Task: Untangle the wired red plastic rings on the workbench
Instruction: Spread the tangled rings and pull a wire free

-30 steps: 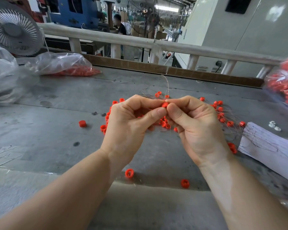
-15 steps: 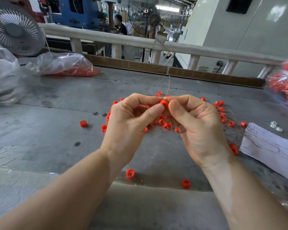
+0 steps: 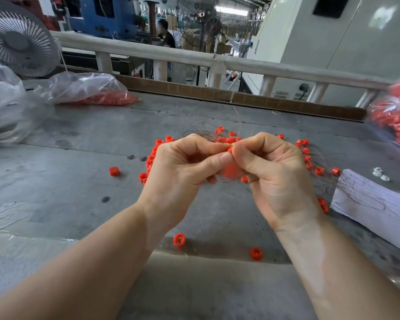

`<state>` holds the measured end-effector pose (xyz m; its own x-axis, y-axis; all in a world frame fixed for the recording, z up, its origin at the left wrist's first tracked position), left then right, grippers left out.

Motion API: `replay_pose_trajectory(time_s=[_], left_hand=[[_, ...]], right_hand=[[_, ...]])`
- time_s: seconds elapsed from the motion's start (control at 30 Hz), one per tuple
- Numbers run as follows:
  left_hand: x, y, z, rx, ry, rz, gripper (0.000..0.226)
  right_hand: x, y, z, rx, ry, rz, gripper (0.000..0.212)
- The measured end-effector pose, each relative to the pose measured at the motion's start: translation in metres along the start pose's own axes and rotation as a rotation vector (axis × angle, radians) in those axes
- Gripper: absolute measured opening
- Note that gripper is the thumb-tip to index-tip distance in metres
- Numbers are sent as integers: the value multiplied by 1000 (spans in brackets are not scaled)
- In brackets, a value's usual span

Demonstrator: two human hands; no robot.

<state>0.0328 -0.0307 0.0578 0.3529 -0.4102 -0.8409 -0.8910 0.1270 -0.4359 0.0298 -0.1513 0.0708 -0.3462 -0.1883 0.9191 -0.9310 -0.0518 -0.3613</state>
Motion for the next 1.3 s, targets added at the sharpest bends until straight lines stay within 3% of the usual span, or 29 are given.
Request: replay_pose_trajectory(time_s=[0.27,0.47,0.7,0.9,1.0,1.1,1.3], left_hand=[[0,-1,0,-25,-60,28,18],[-4,-1,-1,-10,-171,-5,28],[3,-3,5,-78,-16,83,16],[12,-4,8,-105,181,208,18],[10,-4,5,-64,150,176,20],[1,-3,2,-17,31,85,22],[-18,1,2,-80,-247,-104,13]], right_hand=[[-12,-4,-1,-47,-156,-106,11],[-21,-5,3,-42,-30,-205,15],[-10,-6,2,2,56,-79,21],[13,0,-5,-28,403,259,11],[19,3,-5,-67,485,344,12],[20,1,1,-105,407,330,11],[13,-3,0,-54,315,281,9]])
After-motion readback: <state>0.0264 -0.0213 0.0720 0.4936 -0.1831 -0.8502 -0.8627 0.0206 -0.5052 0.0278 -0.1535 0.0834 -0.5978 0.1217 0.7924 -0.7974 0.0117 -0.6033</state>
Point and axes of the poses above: each hand's wrist, its own y-axis away from the middle knuckle, its own z-axis out of the back of the hand, x = y × z, the point moved 7 cm from there along -y, towards the middle knuckle, and after that the axes turned 4 degrees about y, right-handed, at the moved point
